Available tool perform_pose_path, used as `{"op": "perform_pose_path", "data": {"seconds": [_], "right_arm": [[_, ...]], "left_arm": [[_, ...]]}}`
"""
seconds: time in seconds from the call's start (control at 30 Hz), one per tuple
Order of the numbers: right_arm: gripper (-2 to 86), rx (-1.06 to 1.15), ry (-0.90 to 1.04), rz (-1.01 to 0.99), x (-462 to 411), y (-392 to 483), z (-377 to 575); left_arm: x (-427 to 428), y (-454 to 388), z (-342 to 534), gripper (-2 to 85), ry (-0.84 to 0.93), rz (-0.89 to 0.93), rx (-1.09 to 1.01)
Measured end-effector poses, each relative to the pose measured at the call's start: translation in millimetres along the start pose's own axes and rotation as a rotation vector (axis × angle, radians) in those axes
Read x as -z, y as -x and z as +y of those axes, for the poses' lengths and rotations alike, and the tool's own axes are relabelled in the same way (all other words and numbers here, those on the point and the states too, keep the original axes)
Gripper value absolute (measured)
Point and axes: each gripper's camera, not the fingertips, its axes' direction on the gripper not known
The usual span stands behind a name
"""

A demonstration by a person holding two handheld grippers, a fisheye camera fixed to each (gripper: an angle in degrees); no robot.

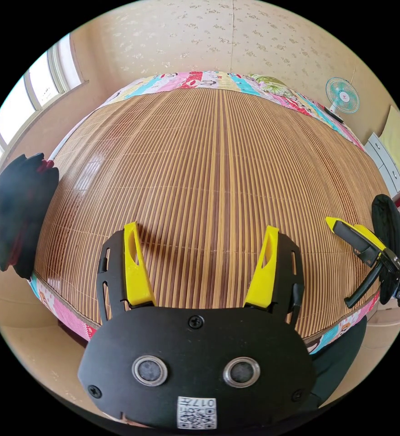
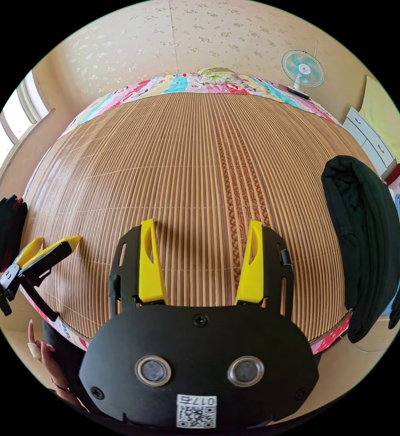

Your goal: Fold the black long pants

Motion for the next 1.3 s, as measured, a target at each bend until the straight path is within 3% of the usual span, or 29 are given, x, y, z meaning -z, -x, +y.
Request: {"op": "perform_pose_path", "data": {"seconds": [1.3], "right_arm": [[26.2,-0.003,0.000,0.000,-7,10,8]], "left_arm": [[6,42,12,35.1,0.000,-0.006,0.000]]}}
